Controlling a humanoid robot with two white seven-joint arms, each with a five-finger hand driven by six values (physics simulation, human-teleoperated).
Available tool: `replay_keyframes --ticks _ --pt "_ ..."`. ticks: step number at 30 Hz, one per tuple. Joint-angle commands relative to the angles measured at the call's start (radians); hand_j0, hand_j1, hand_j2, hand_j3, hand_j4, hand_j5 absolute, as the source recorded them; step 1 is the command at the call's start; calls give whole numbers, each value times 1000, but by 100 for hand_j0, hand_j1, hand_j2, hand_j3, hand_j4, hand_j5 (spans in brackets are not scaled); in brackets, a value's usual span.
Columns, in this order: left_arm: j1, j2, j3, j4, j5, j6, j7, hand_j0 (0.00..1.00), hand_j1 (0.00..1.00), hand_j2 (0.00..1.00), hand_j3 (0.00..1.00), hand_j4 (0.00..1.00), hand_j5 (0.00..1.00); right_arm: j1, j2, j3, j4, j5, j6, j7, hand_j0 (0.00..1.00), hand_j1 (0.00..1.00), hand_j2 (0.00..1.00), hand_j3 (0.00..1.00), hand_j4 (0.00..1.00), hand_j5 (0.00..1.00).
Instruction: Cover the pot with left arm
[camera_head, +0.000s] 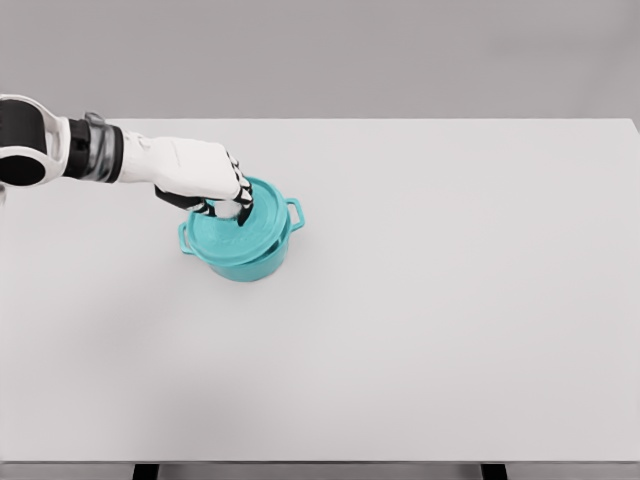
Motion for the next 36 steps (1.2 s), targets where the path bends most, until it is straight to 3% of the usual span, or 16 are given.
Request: replay_keyframes --ticks 1,8,10,27,31,36 --pt "0 -1 0 0 2 2 1 51 51 51 51 51 51 0 0 0 0 0 0 0 100 100 100 100 100 100" --pt "2 -29 0 22 -25 2 1 52 52 52 52 52 52 0 0 -1 0 0 0 0 100 100 100 100 100 100" --pt "0 -52 -1 65 -35 2 1 52 52 52 52 52 52 0 0 0 0 0 0 0 100 100 100 100 100 100" --pt "8 -52 -6 69 -49 2 1 56 56 56 56 56 56 0 0 -1 0 0 0 0 100 100 100 100 100 100" --pt "8 -52 -6 69 -49 2 1 60 60 60 60 60 60 0 0 0 0 0 0 0 100 100 100 100 100 100" --pt "8 -52 -6 69 -51 2 1 73 73 73 73 73 73 0 0 -1 0 0 0 -1 100 100 100 100 100 100"
